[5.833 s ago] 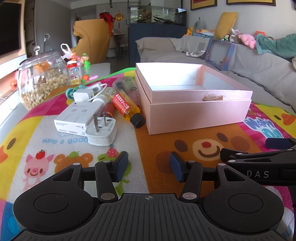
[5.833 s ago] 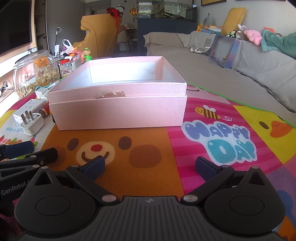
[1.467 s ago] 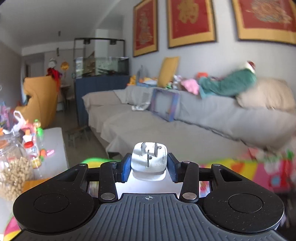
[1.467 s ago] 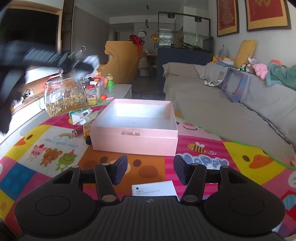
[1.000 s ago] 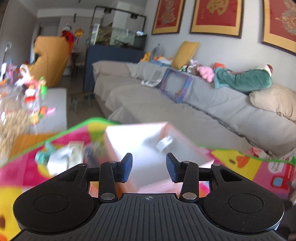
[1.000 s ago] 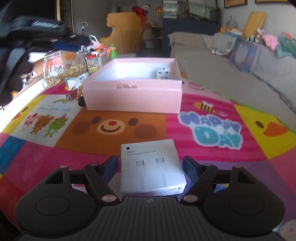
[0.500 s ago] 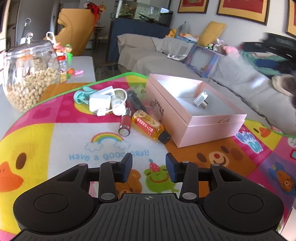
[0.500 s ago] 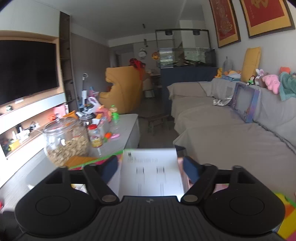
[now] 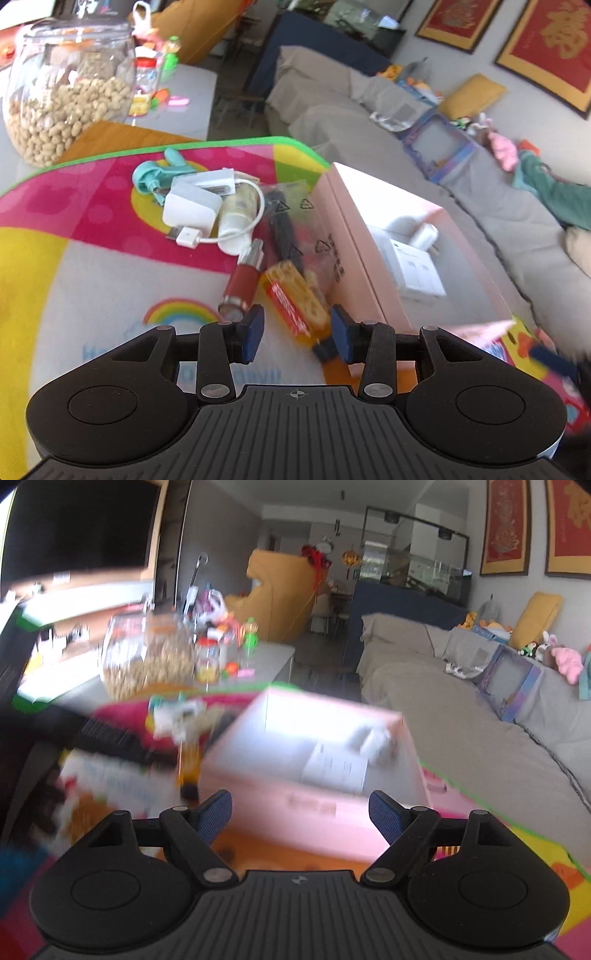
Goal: Organize rigid objects
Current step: 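Lower the cable box into the pink box and open the right tool, then grasp the orange bottle with the left tool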
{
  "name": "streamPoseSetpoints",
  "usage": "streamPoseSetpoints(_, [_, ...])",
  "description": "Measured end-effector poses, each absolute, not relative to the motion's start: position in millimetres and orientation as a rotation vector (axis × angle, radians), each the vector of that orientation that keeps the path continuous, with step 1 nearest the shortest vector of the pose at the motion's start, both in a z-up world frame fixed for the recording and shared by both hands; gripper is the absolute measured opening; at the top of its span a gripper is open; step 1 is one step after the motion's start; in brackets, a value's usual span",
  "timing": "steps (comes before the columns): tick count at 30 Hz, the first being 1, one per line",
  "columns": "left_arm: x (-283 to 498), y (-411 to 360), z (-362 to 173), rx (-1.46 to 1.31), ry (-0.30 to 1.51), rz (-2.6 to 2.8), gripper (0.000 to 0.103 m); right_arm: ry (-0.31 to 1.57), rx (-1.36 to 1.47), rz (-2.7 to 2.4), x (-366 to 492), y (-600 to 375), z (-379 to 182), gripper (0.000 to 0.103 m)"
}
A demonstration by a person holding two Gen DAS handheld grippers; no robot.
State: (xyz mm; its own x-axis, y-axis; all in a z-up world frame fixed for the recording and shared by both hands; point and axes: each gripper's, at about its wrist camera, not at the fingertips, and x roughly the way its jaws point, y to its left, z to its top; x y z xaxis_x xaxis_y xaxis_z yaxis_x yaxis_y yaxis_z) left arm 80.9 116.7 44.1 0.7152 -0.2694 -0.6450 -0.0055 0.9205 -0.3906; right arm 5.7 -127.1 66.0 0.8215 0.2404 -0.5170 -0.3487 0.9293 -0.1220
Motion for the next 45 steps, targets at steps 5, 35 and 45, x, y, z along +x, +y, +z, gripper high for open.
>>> streamPoseSetpoints(5, [89, 126, 50, -0.33, 0.707, -0.061, 0.043, 0.525, -0.204, 0.324, -6, -130, 54, 0.082])
streamPoseSetpoints(35, [18, 151, 34, -0.124, 0.771, -0.114, 0.032, 0.662, -0.093, 0.513, 16, -76, 59, 0.045])
streamPoseSetpoints(45, [-14, 183, 32, -0.185, 0.775, -0.084, 0.033, 0.783, -0.054, 0.507, 95, 28, 64, 0.045])
